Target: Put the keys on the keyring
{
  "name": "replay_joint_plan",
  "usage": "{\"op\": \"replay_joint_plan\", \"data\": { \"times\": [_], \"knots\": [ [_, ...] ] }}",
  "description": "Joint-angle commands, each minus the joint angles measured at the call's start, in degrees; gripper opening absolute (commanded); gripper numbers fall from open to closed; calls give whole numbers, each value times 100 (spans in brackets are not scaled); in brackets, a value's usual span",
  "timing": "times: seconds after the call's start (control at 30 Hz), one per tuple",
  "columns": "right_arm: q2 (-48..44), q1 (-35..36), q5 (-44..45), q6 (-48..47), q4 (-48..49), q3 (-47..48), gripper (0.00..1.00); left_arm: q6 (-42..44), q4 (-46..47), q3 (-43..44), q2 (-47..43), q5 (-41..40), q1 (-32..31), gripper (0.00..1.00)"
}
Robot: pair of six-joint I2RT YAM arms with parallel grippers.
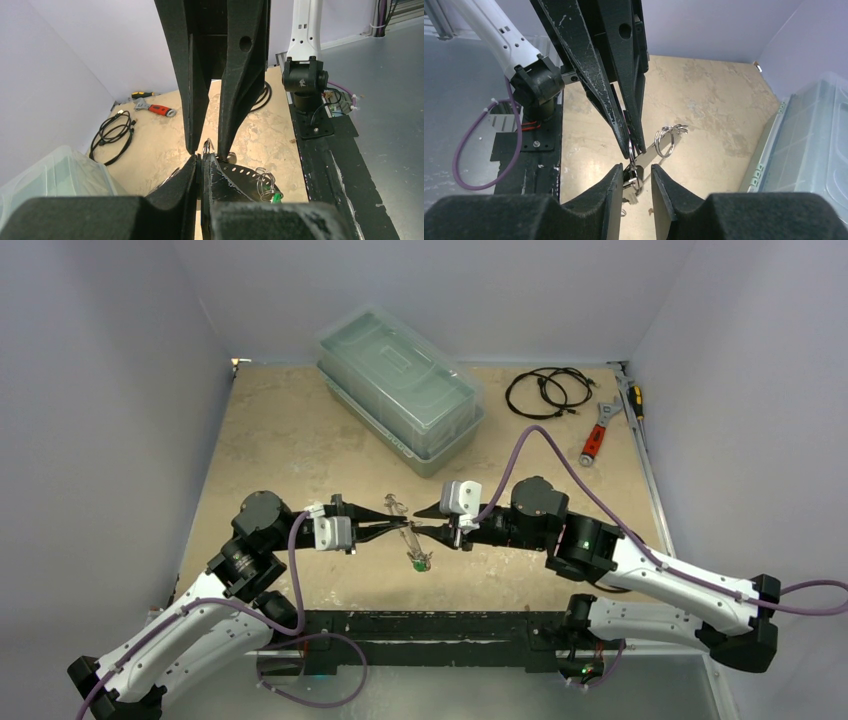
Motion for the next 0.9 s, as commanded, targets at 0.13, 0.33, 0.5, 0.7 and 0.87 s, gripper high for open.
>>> {"op": "replay_joint_plan", "data": {
  "times": [0.13, 0.33, 0.5, 0.7, 0.87],
  "knots": [
    [38, 23, -114, -103, 327, 31, 23, -72, 344, 124, -14, 92, 15, 0],
    [56, 22, -107, -111, 355, 22, 13, -70, 343, 124, -14, 95, 21, 0],
    [71, 22, -91, -121, 373, 22, 3, -76, 344, 125, -13, 120, 21, 0],
    [110, 22, 24, -121, 238, 100, 0, 57, 253, 133, -24, 107, 19, 0],
    [368, 27, 309, -123, -403, 516, 0, 307, -78, 231, -2, -65, 18, 24]
  ]
}}
